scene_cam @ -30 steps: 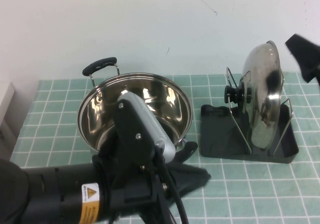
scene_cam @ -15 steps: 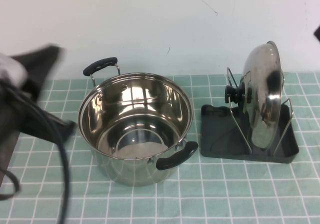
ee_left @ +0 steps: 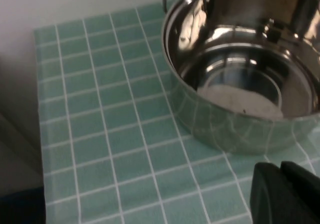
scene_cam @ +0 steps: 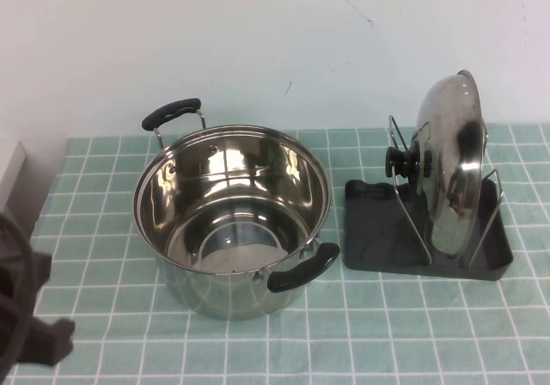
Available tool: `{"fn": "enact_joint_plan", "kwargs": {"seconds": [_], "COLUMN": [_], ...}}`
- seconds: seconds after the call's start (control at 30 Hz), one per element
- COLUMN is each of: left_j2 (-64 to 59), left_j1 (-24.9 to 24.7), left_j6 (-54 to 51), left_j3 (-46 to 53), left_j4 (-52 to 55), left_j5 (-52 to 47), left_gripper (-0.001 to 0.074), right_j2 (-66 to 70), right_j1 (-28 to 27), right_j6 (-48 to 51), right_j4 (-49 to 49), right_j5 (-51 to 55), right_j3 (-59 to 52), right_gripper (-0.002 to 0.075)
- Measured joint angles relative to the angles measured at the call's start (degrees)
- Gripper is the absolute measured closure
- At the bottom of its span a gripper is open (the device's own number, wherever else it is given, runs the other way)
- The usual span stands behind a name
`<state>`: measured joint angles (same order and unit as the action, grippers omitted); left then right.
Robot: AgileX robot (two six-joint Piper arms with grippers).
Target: Put pot lid on rack
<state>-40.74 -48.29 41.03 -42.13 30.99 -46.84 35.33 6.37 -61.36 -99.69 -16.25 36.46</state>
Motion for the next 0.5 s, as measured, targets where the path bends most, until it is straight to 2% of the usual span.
{"fn": "enact_joint_plan", "kwargs": {"seconds": [0.3,0.4,0.5], "left_j2": [7.5,10.4,12.6], "left_j1": [0.0,0.0,0.0], "left_j6": [-7.5,-9.2,-10.2], "left_j3": [-0.3,-0.3,-0.3], "left_j4": [-11.7,-13.2,-13.5], "left_j5": [-2.6,-1.4,-1.1], "left_gripper": [0.0737,0.0737,0.0737], "right_j2": [-1.5,-1.6,-1.6], "right_j1": [0.0,0.0,0.0], "right_j6": [-3.9,1.1,9.3], "right_j4": [-0.3,-0.3,-0.3], "right_j5": [-0.5,3.5,14.8], "right_j3": [0.0,0.0,0.0], "right_gripper": [0.0727,0.0727,0.0727]}}
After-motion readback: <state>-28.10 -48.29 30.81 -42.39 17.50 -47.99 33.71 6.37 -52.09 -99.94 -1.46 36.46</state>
